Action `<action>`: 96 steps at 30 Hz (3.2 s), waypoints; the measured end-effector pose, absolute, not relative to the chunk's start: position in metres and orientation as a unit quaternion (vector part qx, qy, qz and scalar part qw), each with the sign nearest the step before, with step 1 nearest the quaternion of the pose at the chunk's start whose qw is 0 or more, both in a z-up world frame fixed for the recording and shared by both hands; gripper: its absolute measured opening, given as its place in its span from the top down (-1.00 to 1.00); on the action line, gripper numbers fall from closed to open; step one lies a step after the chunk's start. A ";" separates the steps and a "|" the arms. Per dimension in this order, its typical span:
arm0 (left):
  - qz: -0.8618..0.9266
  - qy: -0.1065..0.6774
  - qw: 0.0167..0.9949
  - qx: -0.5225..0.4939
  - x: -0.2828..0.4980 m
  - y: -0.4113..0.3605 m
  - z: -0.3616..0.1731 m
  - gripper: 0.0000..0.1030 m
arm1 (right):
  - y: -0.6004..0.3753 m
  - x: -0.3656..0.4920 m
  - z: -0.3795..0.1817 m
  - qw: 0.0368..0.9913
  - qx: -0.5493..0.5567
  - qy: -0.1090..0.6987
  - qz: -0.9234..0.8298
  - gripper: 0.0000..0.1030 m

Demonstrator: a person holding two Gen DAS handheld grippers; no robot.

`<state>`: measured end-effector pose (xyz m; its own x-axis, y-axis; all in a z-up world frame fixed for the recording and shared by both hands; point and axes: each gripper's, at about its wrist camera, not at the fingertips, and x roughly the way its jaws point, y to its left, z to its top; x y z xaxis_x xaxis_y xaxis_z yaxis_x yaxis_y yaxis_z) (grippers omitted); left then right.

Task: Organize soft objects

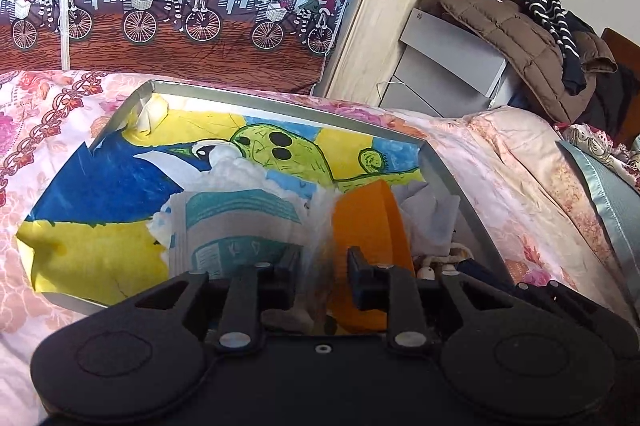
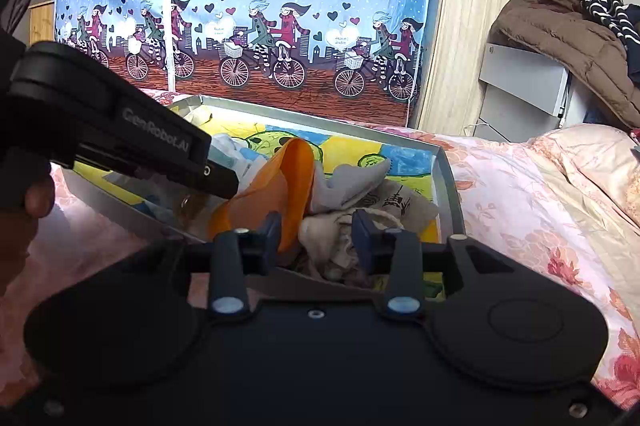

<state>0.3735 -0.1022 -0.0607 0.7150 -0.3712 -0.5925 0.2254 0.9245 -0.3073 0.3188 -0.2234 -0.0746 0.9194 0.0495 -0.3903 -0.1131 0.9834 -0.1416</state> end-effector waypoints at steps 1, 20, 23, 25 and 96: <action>-0.161 0.341 0.920 -0.108 0.372 -0.101 -0.059 0.21 | -0.223 0.319 -0.074 0.976 -0.080 0.197 0.041 0.38; -0.057 0.204 0.971 -0.112 0.272 -0.045 0.007 -0.87 | -0.250 0.265 0.001 0.992 -0.008 0.127 0.009 -0.99; -0.046 0.196 0.972 -0.118 0.253 -0.035 0.021 -0.97 | -0.247 0.245 0.017 0.993 -0.017 0.112 0.018 -0.99; -0.036 0.189 0.974 -0.122 0.238 -0.028 0.030 -0.98 | -0.243 0.231 0.025 0.994 -0.029 0.102 0.026 -0.99; 0.011 0.235 0.970 -0.068 0.015 0.008 -0.003 -0.99 | -0.184 0.057 -0.019 0.975 0.007 0.221 0.026 -0.99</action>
<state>0.0152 0.0078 -0.0029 0.8897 -0.0108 -0.4564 -0.0529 0.9906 -0.1264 0.0572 -0.1843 -0.0194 0.9014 0.0529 -0.4298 -0.0467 0.9986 0.0251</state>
